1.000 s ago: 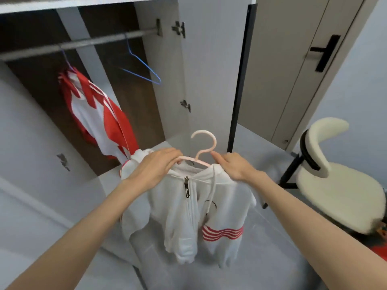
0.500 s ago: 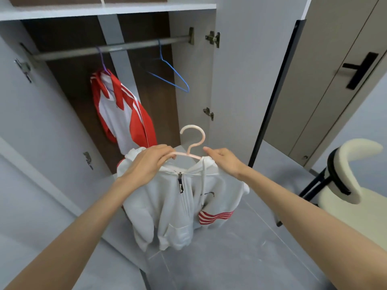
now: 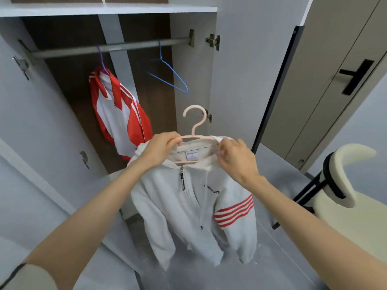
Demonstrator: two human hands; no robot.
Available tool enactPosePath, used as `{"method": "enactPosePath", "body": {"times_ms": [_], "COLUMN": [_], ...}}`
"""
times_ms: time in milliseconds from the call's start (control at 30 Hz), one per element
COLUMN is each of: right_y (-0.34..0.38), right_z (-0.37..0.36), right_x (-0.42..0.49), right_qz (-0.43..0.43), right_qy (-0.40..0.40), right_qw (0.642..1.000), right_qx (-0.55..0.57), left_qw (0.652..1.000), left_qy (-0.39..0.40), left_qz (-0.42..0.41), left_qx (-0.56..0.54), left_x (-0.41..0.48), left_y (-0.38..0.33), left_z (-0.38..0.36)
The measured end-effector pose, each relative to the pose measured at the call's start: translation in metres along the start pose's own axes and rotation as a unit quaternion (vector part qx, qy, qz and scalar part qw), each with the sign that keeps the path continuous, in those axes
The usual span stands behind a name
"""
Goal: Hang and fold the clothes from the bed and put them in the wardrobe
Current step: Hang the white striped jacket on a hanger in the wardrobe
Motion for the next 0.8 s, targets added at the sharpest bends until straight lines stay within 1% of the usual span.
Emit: {"method": "enactPosePath", "body": {"times_ms": [67,100,167,233,300,333,367,400,467,500,567,633,733,800], "right_y": [0.006,0.008,0.011,0.001,-0.005,-0.007,-0.008,-0.009,-0.008,-0.006,-0.002,-0.001,-0.002,-0.001], "right_z": [0.005,0.005,0.003,0.000,0.000,0.001,0.002,0.002,0.002,0.001,0.000,-0.002,-0.006,-0.009], "right_x": [0.001,0.007,0.015,0.019,0.018,0.018,0.018,0.020,0.022,0.023,0.025,0.027,0.024,0.021], "right_qz": [0.023,0.036,0.027,-0.015,-0.039,-0.051,-0.067,-0.088,-0.136,-0.155,-0.180,-0.201,-0.219,-0.225], "right_qy": [-0.049,-0.046,0.011,0.063,0.070,0.065,0.057,0.048,0.039,0.040,0.046,0.041,0.043,0.051], "right_qw": [0.998,0.997,0.998,0.996,0.992,0.990,0.987,0.982,0.972,0.967,0.956,0.946,0.938,0.932], "right_qx": [0.034,0.043,0.049,0.065,0.097,0.117,0.138,0.158,0.189,0.200,0.227,0.252,0.267,0.279], "left_qw": [0.999,0.999,0.997,0.993,0.983,0.978,0.976,0.978,0.981,0.979,0.975,0.974,0.972,0.979], "left_qy": [0.013,0.021,0.030,0.020,-0.038,-0.080,-0.114,-0.134,-0.147,-0.156,-0.180,-0.204,-0.209,-0.186], "left_qz": [-0.032,-0.044,-0.077,-0.111,-0.126,-0.117,-0.086,-0.038,0.073,0.109,0.120,0.098,0.091,0.079], "left_qx": [-0.005,-0.004,0.004,0.046,0.127,0.154,0.165,0.158,0.102,0.078,0.051,0.002,-0.055,-0.014], "left_x": [0.003,0.005,0.009,0.013,0.014,0.015,0.015,0.013,0.008,0.005,-0.001,-0.004,-0.003,-0.002], "left_y": [-0.017,-0.025,-0.040,-0.052,-0.054,-0.050,-0.043,-0.032,-0.003,0.009,0.021,0.024,0.027,0.029], "left_z": [-0.010,-0.013,-0.016,-0.014,-0.003,0.003,0.009,0.013,0.016,0.016,0.018,0.024,0.030,0.026]}}
Point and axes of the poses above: each hand's wrist, its own x-axis towards the middle knuckle, its own z-axis out of the back of the hand, y = z × x, the point moved 6 cm from there along x, towards the middle knuckle, and after that the axes turned 3 degrees about -z, right-handed, at the moved point
